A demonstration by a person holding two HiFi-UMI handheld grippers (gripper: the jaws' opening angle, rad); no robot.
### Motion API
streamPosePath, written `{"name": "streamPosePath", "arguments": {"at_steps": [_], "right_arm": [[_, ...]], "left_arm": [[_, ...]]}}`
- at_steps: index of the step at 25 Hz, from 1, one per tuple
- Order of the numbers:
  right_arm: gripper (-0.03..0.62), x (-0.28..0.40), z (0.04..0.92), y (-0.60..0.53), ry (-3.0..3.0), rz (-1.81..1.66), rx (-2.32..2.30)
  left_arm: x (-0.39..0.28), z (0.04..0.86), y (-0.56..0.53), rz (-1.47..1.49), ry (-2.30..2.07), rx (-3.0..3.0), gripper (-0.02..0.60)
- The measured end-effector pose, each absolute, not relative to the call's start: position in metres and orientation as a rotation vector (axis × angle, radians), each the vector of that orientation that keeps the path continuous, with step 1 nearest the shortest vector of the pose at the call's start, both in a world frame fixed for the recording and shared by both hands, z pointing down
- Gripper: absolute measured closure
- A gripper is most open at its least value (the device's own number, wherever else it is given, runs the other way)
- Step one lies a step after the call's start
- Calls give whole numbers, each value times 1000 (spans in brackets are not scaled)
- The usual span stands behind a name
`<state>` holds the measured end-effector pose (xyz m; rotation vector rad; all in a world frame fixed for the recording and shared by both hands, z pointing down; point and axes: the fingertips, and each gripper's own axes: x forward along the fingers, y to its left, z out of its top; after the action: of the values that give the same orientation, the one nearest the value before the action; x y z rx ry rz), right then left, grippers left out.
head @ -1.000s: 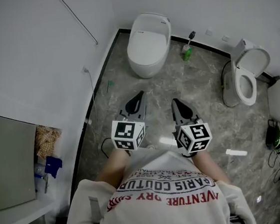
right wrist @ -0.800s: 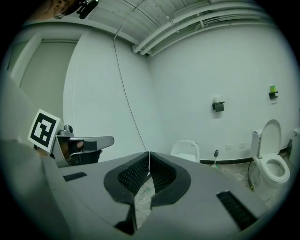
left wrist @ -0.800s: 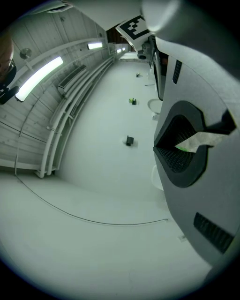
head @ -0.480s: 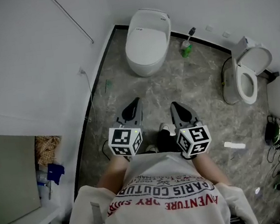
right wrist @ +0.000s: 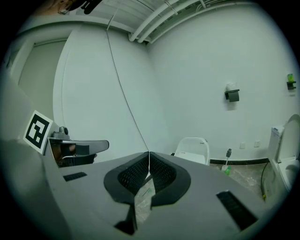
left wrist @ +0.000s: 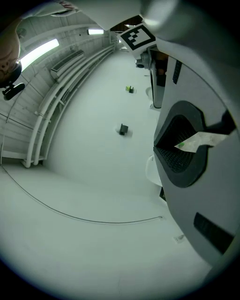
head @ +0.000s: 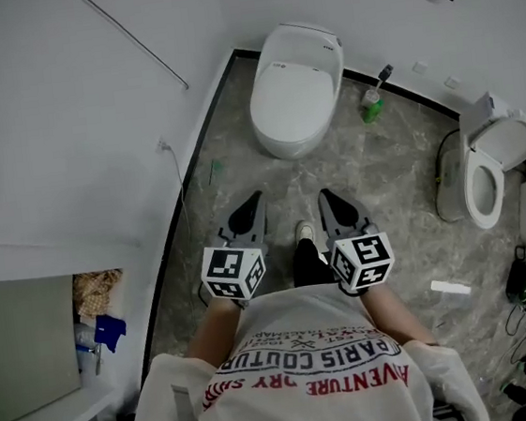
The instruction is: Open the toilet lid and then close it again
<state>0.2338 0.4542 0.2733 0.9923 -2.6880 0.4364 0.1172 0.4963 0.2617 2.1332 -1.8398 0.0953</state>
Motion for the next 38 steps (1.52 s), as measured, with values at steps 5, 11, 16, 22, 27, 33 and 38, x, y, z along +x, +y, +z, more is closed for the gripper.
{"name": "streamPosePath", "arguments": {"at_steps": [5, 11, 16, 22, 27, 33, 38], "right_arm": [[579, 215, 276, 373, -2713, 400, 929], [579, 190, 291, 290, -2714, 325, 871], [579, 178, 305, 239, -2684, 375, 887], [579, 143, 326, 191, -2597, 382, 964], [579, 97, 336, 151, -2544, 463, 1096], [579, 44, 361, 114, -2445, 556, 1239], [579, 11, 386, 90, -2419, 602, 1296]], "left_arm": [[104, 259, 420, 107, -1860, 2123, 574], [86, 270, 335, 112, -1853, 2115, 574], [72, 284, 287, 122, -1837, 2081, 574], [37, 315, 235, 203, -1741, 2084, 574], [-16, 324, 173, 218, -1626, 2158, 574], [-76, 345, 109, 210, -1482, 2242, 574], [-94, 384, 81, 264, -1330, 2304, 574]]}}
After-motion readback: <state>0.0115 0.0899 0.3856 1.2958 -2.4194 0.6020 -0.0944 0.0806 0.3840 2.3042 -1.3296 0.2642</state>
